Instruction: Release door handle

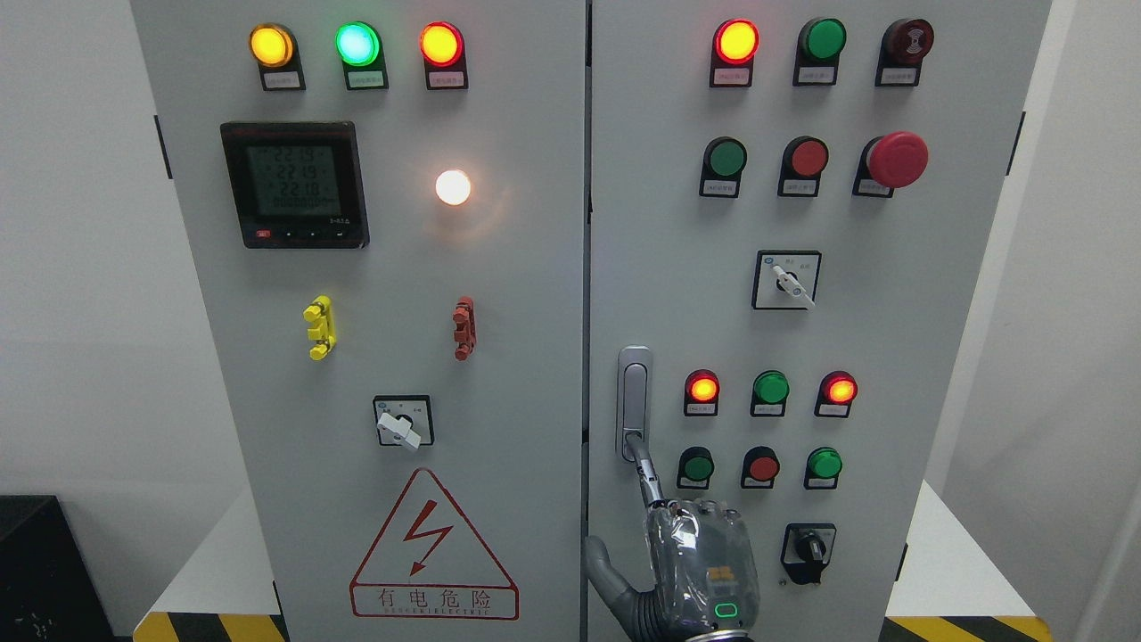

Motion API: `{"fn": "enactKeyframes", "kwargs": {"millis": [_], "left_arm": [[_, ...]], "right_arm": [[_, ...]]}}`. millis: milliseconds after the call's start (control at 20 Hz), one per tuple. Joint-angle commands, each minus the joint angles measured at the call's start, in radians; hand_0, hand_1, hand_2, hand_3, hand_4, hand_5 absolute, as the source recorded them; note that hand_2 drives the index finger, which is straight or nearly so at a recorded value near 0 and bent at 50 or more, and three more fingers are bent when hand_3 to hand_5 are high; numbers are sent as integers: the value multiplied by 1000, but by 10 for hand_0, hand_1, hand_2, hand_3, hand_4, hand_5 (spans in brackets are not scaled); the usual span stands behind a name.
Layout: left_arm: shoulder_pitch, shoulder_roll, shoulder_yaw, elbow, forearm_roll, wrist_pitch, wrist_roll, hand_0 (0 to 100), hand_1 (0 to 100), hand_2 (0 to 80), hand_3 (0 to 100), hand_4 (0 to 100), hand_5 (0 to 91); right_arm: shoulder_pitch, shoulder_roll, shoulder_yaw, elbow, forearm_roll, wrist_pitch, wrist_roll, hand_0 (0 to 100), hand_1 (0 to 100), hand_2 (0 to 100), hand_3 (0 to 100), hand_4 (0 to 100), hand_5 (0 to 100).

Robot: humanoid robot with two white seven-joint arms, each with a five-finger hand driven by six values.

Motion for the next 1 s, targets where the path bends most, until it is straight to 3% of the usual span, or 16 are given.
{"fn": "enactKeyframes", "kwargs": {"millis": [0,950], "left_arm": [[0,0,-21,-20,0,0,1,0,0,24,88,13,0],[0,0,-21,-20,0,0,1,0,0,23,86,13,0]], "right_arm": [[1,0,-1,47,0,-1,0,343,359,44,1000,1000,987],[7,-2,-1,52,0,-1,0,342,354,47,1000,1000,987]]}}
